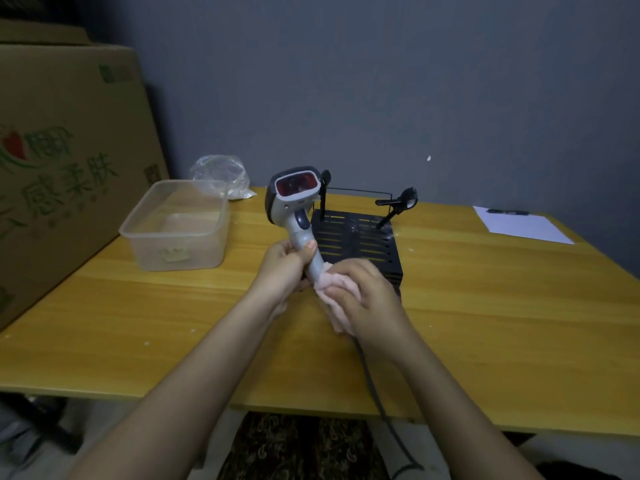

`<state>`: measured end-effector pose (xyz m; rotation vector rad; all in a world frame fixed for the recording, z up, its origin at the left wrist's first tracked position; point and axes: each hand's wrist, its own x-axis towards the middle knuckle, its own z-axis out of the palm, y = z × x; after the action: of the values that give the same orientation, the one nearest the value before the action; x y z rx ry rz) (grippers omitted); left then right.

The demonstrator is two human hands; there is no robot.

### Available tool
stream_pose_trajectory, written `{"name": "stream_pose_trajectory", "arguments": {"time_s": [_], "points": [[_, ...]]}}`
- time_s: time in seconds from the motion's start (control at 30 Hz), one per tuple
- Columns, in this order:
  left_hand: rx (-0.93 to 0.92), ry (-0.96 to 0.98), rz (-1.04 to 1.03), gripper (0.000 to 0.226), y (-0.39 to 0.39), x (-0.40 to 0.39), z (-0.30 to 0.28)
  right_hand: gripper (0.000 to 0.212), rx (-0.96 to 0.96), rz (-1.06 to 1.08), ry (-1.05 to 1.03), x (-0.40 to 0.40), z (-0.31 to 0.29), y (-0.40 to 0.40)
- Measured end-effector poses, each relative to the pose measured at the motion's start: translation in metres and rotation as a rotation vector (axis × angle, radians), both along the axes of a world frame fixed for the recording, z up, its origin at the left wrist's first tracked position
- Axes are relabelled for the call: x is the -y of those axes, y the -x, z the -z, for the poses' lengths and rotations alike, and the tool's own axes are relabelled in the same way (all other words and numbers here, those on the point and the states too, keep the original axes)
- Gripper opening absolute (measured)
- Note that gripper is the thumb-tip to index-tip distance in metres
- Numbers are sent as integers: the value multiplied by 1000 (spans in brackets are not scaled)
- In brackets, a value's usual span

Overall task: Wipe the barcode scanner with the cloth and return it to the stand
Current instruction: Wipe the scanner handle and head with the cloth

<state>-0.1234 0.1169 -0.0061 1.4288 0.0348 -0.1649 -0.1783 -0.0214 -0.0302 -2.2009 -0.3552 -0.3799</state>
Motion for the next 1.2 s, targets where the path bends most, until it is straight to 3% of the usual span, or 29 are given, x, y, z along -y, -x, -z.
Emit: {"name": "stream_pose_trajectory", "arguments": {"time_s": [0.17,0.27,0.4,0.5,0.6,0.67,0.9,0.97,1.07,1.2], "points": [[32,-103,-21,30,4,-2,8,25,-50,67,-49,21,-8,1],[92,-165,22,36,6,-6,9,23,38,193,-135,26,-27,0],[145,-234,43,45,10,-8,13,25,328,322,-90,18,-61,1],[208,-255,28,44,13,-6,13,19,559,281,-40,-8,-78,-2],[266,-297,26,35,17,-6,14,19,564,176,255,-29,-75,-13],[270,-304,35,32,18,-9,16,18,545,252,402,-20,-80,-20],[304,-365,27,34,18,-6,14,19,491,330,475,-17,-88,-14],[303,-396,23,36,19,-5,16,21,448,411,432,-8,-90,-16],[335,-454,18,38,18,-4,17,16,510,317,311,-8,-93,-10],[331,-472,3,39,17,-1,15,11,464,382,288,-8,-94,-12]]}}
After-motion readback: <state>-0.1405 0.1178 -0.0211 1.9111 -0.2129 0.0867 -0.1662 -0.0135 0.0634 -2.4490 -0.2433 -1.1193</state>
